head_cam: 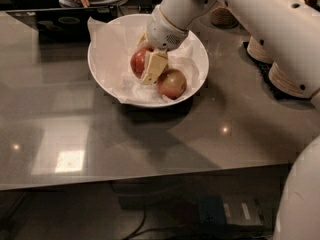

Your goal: Pick apple from white bowl

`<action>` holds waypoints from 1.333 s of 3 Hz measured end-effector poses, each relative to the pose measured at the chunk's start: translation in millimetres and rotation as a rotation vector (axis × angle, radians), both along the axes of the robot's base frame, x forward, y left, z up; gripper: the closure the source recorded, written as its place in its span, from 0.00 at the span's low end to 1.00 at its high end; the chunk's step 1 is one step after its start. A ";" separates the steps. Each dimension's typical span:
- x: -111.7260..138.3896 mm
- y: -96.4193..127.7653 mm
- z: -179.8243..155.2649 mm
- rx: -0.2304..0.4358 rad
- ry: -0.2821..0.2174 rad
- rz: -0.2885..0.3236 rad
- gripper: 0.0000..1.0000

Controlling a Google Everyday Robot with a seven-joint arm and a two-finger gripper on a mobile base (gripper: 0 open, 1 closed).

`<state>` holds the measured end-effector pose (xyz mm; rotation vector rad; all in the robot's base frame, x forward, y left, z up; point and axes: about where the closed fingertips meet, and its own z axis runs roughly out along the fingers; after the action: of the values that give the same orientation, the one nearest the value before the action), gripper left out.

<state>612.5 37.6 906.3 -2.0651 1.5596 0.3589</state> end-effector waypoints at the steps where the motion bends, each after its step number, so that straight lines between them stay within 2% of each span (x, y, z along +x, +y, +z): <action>1: -5.4 -7.7 34.9 0.010 -0.058 0.000 1.00; 2: -11.5 -27.2 58.7 0.052 -0.144 0.018 1.00; 3: -30.4 -51.1 76.6 0.141 -0.231 0.052 1.00; 4: -58.6 -72.7 88.3 0.243 -0.283 0.073 1.00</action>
Offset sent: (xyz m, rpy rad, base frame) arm -0.0174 -0.0674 0.0925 0.1046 -0.2783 0.0373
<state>553.9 -35.1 994.6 -1.8940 1.2140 0.2553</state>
